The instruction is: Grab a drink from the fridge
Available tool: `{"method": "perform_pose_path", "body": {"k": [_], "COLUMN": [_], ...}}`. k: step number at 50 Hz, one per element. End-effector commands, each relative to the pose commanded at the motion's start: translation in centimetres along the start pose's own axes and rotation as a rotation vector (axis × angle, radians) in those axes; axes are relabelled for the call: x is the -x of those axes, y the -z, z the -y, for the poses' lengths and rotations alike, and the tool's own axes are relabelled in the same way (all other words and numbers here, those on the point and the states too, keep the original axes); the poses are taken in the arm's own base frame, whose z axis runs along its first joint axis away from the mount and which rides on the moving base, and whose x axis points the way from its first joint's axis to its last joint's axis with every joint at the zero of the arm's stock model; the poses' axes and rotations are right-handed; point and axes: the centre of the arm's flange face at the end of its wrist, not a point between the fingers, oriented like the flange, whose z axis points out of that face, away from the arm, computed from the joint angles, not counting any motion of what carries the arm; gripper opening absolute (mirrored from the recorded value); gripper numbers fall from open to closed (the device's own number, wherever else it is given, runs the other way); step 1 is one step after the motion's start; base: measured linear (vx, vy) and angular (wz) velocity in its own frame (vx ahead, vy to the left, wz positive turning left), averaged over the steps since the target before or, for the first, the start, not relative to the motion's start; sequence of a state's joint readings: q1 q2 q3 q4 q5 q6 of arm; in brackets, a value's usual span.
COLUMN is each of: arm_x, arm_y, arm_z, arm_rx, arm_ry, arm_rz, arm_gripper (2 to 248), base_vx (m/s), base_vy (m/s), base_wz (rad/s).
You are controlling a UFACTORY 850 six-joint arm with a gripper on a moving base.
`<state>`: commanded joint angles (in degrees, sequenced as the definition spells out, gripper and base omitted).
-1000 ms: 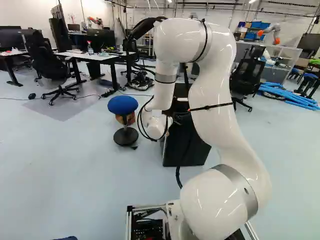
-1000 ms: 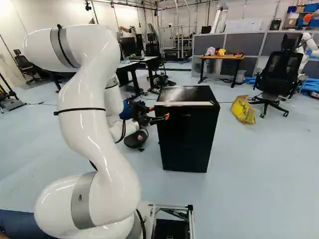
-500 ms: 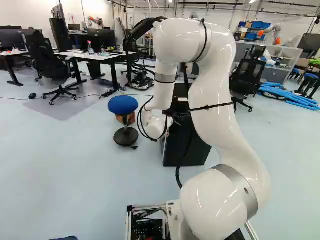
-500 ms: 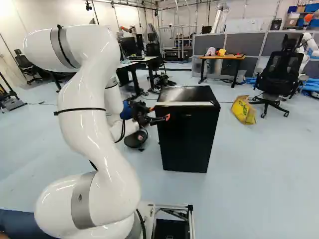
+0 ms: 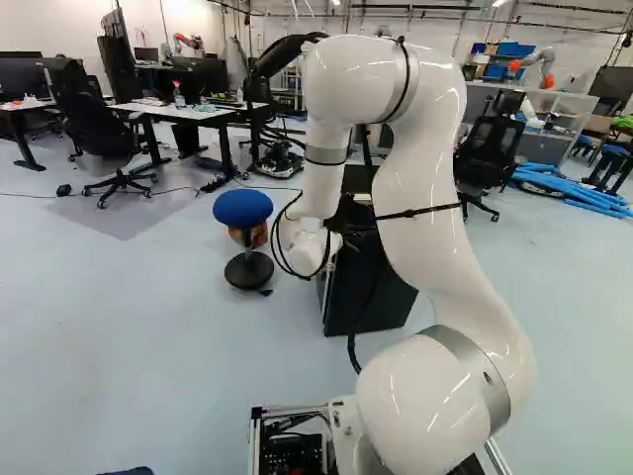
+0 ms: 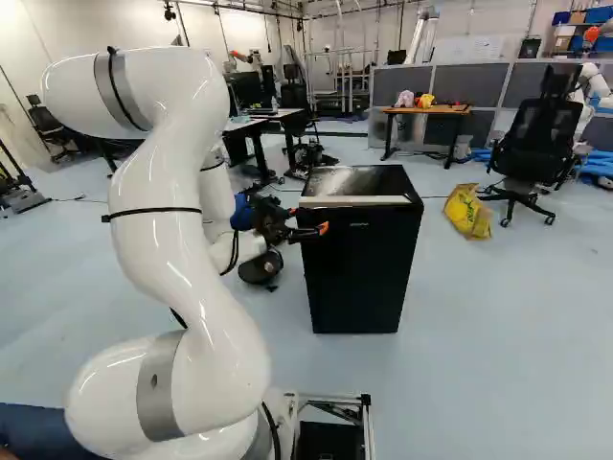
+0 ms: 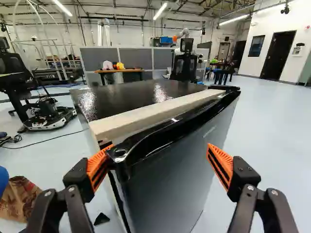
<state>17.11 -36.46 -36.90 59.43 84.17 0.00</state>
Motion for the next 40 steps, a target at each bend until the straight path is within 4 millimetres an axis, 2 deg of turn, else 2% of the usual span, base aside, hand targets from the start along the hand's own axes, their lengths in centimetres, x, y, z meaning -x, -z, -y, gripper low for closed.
{"method": "perform_pose_path", "body": {"k": [40], "arm_x": [0.0], "arm_y": [3.3], "arm_z": [-1.7], "arm_rx": [0.017], "arm_ry": [0.030], "arm_rz": [0.016], "arm_gripper": [247], "base_vx": [0.000], "base_vy": [0.000], "base_wz": [0.000]}}
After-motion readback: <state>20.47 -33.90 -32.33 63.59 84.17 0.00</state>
